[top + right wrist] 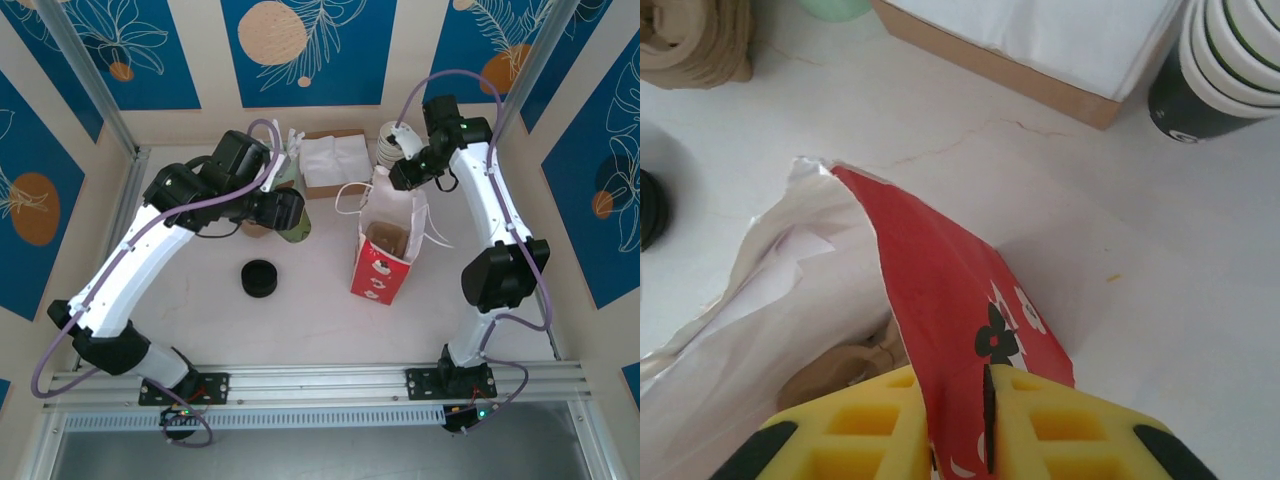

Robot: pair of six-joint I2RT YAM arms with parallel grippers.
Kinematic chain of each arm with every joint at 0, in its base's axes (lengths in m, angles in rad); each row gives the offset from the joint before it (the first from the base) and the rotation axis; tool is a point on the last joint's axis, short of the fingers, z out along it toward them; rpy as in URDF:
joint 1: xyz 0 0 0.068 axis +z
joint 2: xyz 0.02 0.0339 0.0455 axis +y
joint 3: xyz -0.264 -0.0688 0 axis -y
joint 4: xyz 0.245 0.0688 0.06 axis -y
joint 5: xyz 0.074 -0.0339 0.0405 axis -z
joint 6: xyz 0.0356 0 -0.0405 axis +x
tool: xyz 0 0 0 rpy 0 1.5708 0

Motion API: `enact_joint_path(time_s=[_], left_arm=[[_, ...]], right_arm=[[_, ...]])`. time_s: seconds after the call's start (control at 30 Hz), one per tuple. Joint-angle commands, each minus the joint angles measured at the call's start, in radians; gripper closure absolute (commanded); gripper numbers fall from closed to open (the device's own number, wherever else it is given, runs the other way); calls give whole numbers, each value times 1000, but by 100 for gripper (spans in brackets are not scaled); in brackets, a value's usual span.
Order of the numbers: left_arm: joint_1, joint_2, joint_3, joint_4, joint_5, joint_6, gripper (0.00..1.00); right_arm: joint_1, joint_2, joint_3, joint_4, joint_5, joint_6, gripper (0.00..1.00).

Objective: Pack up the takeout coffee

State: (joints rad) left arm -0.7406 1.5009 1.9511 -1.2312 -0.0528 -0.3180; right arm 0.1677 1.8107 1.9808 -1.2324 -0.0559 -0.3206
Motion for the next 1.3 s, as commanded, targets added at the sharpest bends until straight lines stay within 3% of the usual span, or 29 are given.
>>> enact_joint_path(time_s=[0.0,0.23,0.43,0.73,0.83,0.97,1.27], left_arm=[[1,16,49,-34,2,28,26],[1,31,86,-35,9,37,26],[0,31,85,-33,15,39,26],[0,14,80,-48,13,48,26],[-1,7,76,-53,13,46,26],[-3,0,72,-64,11,41,26],[-17,-14,68,-72,-5,16,26]], right_arm=[[28,-5,64,-36,-19,60,80],[57,31,172,-99,-69,255,82],[77,42,185,-126,12,226,81],[65,61,230,-100,170,120,43],[46,71,223,-99,150,89,39],[-10,83,229,-114,8,54,34],[-94,104,210,-130,-124,28,35]])
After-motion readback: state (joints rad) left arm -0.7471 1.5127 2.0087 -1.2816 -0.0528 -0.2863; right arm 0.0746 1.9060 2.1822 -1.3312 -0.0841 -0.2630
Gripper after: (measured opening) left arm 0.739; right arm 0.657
